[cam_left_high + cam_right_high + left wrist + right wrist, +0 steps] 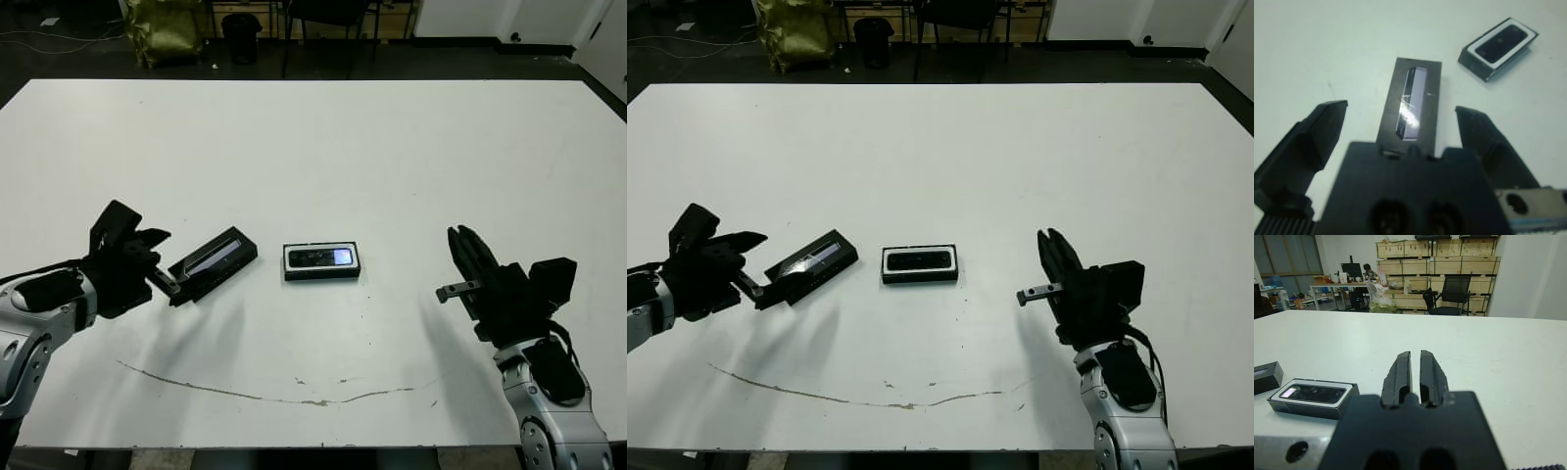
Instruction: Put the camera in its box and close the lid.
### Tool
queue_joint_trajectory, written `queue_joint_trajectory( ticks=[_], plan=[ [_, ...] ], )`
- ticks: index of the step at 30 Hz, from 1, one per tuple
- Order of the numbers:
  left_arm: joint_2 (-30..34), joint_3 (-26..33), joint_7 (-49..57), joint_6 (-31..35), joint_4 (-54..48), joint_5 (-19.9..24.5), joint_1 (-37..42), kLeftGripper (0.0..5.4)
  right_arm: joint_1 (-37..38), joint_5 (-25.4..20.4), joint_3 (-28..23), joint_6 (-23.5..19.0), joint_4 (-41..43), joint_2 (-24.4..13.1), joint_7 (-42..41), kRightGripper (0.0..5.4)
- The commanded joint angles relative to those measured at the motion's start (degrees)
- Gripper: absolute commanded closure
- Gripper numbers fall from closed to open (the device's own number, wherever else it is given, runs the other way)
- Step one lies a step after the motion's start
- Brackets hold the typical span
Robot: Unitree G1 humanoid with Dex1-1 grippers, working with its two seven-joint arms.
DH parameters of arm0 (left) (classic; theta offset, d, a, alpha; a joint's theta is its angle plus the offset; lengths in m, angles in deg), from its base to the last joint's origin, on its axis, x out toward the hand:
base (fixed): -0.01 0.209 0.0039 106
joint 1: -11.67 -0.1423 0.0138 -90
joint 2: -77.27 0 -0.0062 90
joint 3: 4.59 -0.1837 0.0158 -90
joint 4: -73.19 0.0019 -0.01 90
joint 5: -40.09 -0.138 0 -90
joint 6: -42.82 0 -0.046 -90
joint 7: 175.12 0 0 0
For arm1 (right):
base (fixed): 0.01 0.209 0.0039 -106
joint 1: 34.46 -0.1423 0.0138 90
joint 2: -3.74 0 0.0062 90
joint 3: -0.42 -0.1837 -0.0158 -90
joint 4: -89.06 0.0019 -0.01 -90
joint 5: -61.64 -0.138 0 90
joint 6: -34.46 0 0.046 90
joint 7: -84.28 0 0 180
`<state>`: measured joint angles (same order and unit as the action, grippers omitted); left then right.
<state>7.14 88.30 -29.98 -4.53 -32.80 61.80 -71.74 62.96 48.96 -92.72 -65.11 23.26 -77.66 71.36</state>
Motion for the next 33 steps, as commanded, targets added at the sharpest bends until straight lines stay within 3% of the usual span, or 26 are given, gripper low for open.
queue_joint_trajectory(
  ticks=[1, 20, 33],
  plan=[
    [0.24, -0.66, -0.04, -0.33, 1.45, -1.07, -0.01, 0.03, 0.72, -0.02, -0.17, -0.27, -0.62, -0.52, -0.09, 5.40],
    [-0.33, -1.47, -0.77, 2.30, 5.01, -0.02, 1.45, 0.03, 0.74, -0.76, -0.59, -1.12, -0.09, -0.78, -0.18, 5.40],
    [-0.30, -4.93, -2.13, 0.40, 6.89, -2.55, 1.64, 0.03, 0.94, -1.82, -0.77, -1.78, 0.29, -1.10, -0.33, 5.40]
  ],
)
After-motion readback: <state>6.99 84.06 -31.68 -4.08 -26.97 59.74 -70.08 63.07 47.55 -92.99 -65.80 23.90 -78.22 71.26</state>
